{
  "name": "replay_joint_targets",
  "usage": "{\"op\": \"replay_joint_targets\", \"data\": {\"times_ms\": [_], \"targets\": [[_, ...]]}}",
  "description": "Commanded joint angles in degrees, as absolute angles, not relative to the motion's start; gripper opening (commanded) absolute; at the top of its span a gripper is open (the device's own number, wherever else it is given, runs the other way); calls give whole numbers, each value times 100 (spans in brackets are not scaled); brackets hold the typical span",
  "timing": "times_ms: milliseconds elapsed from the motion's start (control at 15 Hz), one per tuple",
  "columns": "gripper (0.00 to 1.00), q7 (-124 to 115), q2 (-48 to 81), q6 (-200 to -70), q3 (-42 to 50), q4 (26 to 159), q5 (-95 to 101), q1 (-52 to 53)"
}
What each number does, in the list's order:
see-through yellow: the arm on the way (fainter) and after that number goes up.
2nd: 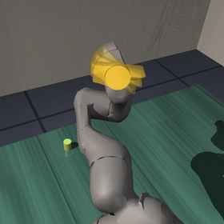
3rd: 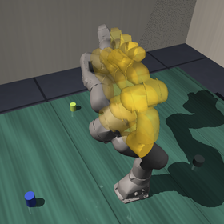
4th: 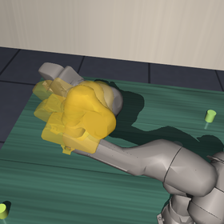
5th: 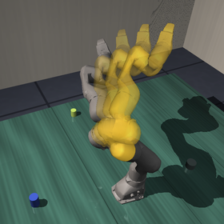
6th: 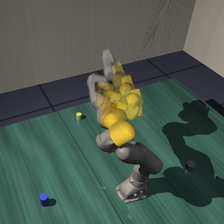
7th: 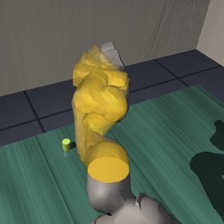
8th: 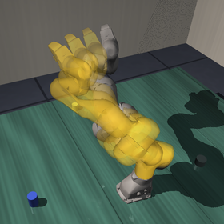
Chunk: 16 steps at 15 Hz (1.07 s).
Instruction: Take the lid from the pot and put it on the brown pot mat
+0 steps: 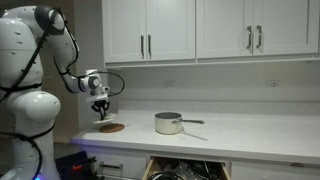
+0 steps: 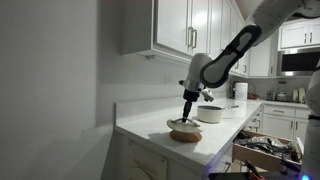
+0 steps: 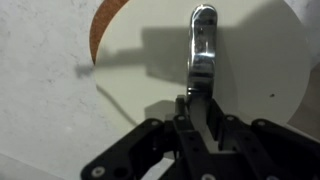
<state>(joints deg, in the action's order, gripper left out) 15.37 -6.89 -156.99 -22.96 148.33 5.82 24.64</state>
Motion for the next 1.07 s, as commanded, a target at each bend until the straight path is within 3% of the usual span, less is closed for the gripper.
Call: {"op": "replay_joint_targets", "data": {"times_ms": [0,1000], "targets": [[6,864,-408,-15703,-2306,14619,1346,2207],[6,397,475,-15758,-1957,14177,2041,2131]]}}
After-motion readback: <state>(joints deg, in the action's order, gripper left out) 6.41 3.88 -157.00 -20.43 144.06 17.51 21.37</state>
